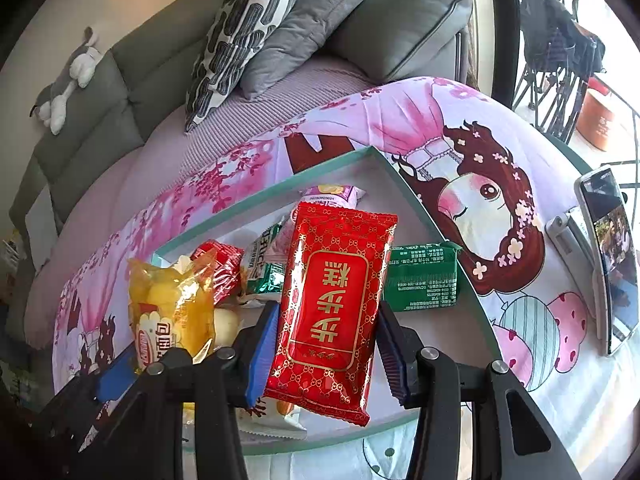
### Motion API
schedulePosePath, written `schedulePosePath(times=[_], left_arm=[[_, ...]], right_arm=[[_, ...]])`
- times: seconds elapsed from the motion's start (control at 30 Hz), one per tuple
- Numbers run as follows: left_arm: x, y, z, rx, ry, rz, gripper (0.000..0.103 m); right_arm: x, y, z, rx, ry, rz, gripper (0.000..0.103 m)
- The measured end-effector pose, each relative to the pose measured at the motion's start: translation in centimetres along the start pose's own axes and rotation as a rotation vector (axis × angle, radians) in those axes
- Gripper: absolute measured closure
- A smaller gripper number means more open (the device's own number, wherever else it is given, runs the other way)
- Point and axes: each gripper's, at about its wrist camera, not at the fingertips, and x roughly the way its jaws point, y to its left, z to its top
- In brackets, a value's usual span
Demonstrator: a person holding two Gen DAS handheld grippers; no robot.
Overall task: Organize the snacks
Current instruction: 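Open the left tool to drop the bun pack while the right releases the cake pack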
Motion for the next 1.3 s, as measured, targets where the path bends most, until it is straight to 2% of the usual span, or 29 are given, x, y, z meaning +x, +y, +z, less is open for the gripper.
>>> schedulePosePath(times=[0.53, 0.77, 0.93, 1.0, 1.1, 1.3], left_arm=[[2.6, -0.2, -1.0, -0.015, 0.076, -0.012, 0.065], [3.1, 0.0, -1.0, -0.024, 0.078, -0.01, 0.064], [3.1, 0.2, -1.0, -0.035, 0.082, -0.013, 0.062], [3.0, 0.2, -1.0, -0.035, 0.085, -0.008, 0.058], [3.0, 0.2, -0.9, -0.031, 0.093, 0.009, 0.052], [2.4, 0.4, -0.7, -0.038, 0.089, 0.021, 0.042]], right_arm=[[2.2, -0.2, -0.4, -0.006, 0.062, -0.016, 0.053], [3.5, -0.2, -0.7, -0.015, 0.109, -0.029, 0.053], [3.4, -0.1, -0.8, -0.02, 0.109, -0.031, 0.052], [3.5, -0.1, -0.8, -0.014, 0.115, -0.025, 0.05], [3.9, 0.0, -0.9, -0.016, 0.129, -0.04, 0.04], [3.7, -0.3, -0.6, 0.005, 0.12, -0.039, 0.031]])
